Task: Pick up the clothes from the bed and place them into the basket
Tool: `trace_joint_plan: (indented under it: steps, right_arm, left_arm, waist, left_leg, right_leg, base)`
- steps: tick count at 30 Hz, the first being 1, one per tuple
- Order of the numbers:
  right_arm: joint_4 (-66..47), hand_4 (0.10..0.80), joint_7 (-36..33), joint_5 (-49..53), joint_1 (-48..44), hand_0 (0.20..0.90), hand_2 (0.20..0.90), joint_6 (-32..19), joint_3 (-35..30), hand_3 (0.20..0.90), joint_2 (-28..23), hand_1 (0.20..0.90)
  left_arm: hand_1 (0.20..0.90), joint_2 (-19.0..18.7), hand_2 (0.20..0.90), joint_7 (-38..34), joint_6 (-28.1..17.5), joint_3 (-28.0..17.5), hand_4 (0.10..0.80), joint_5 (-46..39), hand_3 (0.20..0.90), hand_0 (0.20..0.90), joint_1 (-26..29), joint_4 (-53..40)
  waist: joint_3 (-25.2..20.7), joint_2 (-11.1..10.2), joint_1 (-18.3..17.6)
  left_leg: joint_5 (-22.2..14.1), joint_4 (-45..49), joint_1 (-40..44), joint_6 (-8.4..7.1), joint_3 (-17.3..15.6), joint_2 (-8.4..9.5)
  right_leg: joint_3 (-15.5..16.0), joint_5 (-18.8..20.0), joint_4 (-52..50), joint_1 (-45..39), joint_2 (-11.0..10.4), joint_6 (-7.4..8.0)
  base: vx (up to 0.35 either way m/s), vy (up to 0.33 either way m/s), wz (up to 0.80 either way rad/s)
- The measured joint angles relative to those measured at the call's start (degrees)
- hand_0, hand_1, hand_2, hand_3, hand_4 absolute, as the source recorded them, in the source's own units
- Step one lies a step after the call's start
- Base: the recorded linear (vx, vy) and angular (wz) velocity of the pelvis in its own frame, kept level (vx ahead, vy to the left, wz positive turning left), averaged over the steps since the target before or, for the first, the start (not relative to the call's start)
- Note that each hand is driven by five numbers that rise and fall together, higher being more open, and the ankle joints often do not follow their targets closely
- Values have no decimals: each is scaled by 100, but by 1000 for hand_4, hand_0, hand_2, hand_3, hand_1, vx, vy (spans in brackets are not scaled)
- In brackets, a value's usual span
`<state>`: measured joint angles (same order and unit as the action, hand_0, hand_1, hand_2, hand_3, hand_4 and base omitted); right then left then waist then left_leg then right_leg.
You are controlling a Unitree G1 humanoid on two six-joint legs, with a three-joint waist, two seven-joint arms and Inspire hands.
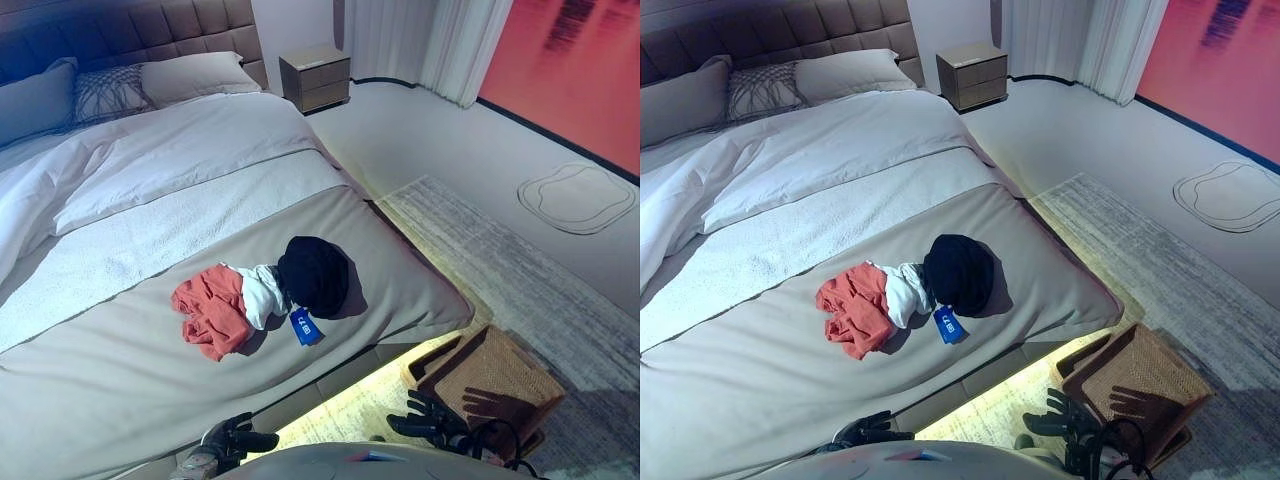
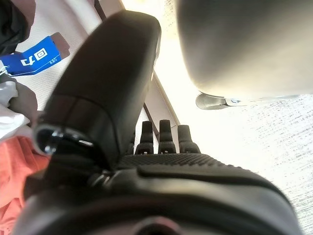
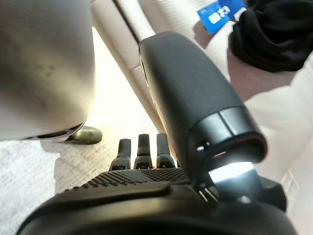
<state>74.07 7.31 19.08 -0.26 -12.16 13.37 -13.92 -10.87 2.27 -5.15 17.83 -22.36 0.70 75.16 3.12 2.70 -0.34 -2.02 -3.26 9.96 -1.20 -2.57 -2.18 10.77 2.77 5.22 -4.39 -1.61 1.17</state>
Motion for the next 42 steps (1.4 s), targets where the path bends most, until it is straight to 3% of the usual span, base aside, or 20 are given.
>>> trace_joint_plan:
  steps: [7,11,26,33,42]
  right_arm:
    - [16,800,-937,-688,-122,900,900,385,52,900,8,900]
    - [27,800,-1141,-837,-86,900,900,569,56,900,8,900]
    - [-224,800,-1860,-1468,-97,900,900,436,188,900,7,900]
    - [-2288,800,-1919,-2027,-435,900,900,473,868,900,-552,900]
    - [-3617,800,-2133,-2488,-2243,900,900,1314,953,900,-1632,900]
  left_arm:
    - [900,6,900,154,84,-5,800,-6,900,900,20,0]
    - [900,-2,900,197,204,-5,800,-5,900,900,47,0]
    - [900,-6,900,59,270,-9,800,4,900,900,59,-12]
    - [900,-101,900,35,277,-8,800,4,900,900,-61,-254]
    - [900,-201,900,32,269,-34,800,4,900,900,-163,-546]
  waist:
    - [19,20,15]
    - [25,13,11]
    - [149,-12,42]
    - [268,-67,112]
    - [313,-198,369]
  left_leg:
    - [0,1,-1,0,3,0]
    - [0,0,0,0,2,0]
    - [0,3,32,-1,68,-1]
    - [9,2,30,-13,90,-4]
    - [29,10,-44,-45,323,5]
  right_leg:
    - [5,0,0,-2,0,0]
    - [5,0,0,-5,0,0]
    - [81,-2,1,-77,-6,2]
    - [103,-1,2,-87,-3,1]
    - [313,0,1,-136,-27,1]
  base:
    - [0,0,0]
    - [0,0,0]
    - [4,-5,2]
    - [39,-3,1]
    - [96,24,14]
